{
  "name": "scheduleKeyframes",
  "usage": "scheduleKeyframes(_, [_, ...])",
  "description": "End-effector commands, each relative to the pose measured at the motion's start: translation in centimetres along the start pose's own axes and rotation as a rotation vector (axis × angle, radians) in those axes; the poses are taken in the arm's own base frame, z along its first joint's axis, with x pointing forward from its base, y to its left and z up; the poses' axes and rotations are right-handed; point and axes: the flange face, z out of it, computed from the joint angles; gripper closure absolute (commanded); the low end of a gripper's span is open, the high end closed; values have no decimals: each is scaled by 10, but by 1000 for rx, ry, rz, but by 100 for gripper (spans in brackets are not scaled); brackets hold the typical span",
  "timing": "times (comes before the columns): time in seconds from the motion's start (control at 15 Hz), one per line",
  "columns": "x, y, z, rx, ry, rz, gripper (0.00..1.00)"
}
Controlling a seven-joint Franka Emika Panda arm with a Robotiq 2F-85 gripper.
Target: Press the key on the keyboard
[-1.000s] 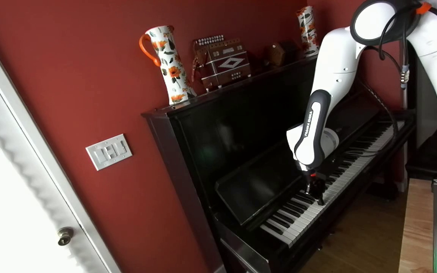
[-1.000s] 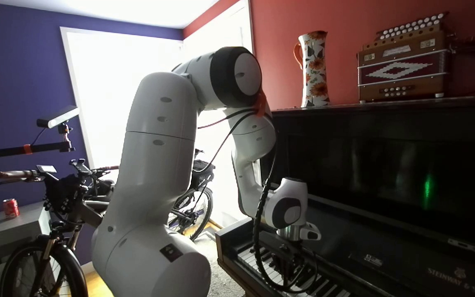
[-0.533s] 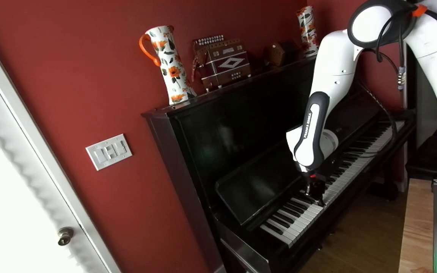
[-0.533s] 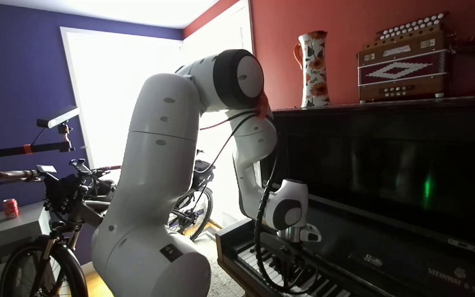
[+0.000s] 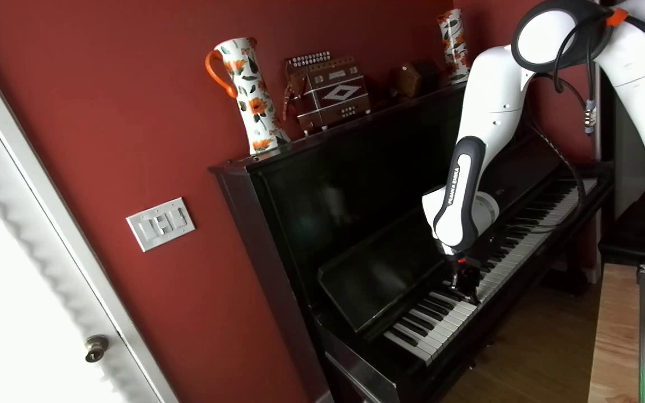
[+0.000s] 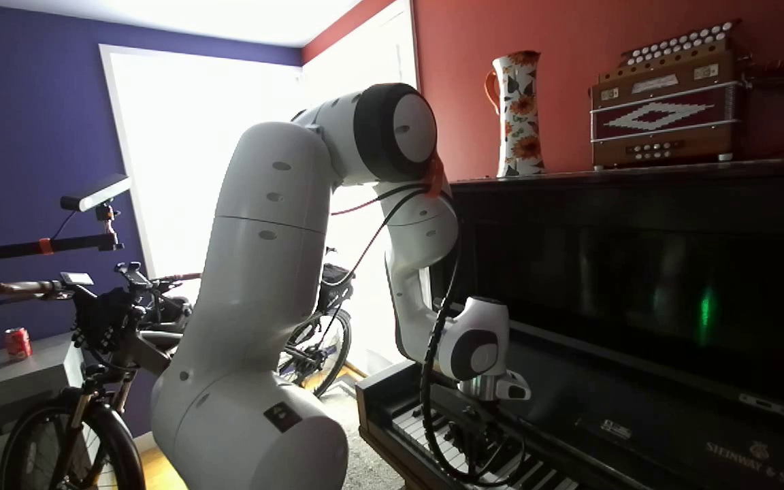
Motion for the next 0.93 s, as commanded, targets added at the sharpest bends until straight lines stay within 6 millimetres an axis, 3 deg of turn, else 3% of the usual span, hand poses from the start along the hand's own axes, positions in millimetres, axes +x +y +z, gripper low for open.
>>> scheduleKeyframes(0.0, [3, 3, 10, -7, 0, 9, 100])
scheduleKeyframes(0.87, [-1, 4, -24, -43, 40, 15, 100])
